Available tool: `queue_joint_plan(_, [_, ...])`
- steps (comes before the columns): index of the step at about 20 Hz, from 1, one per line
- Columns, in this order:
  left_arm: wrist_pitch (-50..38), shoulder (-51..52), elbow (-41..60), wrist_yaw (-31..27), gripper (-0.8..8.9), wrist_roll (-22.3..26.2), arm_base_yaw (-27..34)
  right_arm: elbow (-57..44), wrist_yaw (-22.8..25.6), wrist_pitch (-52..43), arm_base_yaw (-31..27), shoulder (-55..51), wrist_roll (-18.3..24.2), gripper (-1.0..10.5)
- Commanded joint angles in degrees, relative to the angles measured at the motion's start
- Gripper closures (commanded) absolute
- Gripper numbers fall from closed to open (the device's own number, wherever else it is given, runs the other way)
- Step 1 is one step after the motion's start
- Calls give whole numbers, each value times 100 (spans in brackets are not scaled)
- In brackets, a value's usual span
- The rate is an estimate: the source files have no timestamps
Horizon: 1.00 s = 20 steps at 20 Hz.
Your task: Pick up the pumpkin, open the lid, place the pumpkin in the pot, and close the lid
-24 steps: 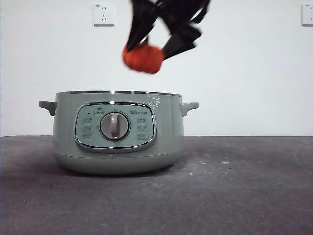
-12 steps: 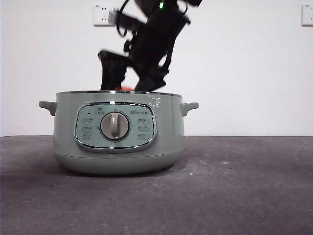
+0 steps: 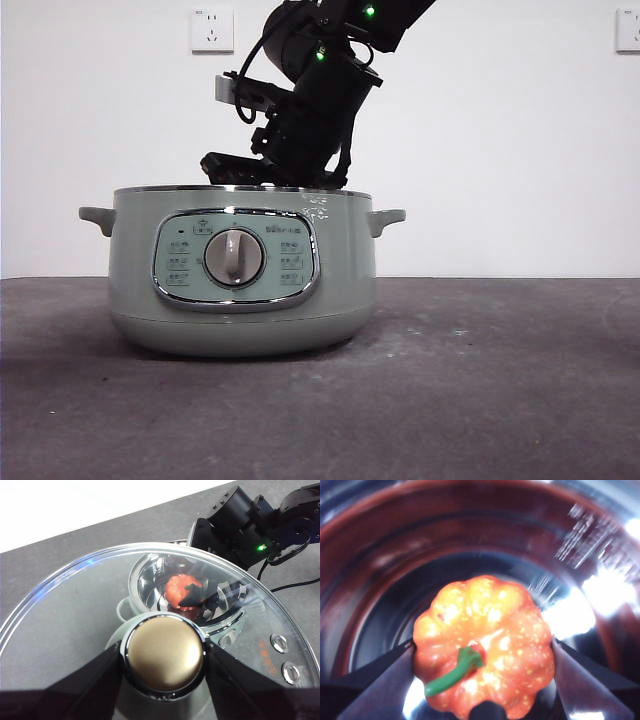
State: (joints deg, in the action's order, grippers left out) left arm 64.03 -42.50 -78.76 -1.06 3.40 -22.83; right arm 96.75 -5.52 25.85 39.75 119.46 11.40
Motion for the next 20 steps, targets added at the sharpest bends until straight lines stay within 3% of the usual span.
queue_joint_plan(1, [-258, 72, -42, 0, 826, -35, 4, 7, -4, 219, 20, 77, 28, 949])
queue_joint_plan(2, [-258, 72, -42, 2, 825, -35, 4, 7, -9, 319, 20, 77, 28, 861])
queue_joint_plan(5, [-262, 72, -42, 17, 826, -33, 4, 7, -7, 448, 20, 77, -2, 407])
queue_joint_plan(6, [-264, 72, -42, 55, 825, -33, 4, 7, -9, 446, 20, 74, -50, 343])
queue_joint_plan(14, [-380, -101, -42, 146, 822, -9, 2, 9, 17, 317, 17, -522, -66, 343])
queue_joint_plan(20, [-944, -632, -42, 350, 822, 142, 2, 9, 960, 715, -44, -2046, -221, 348])
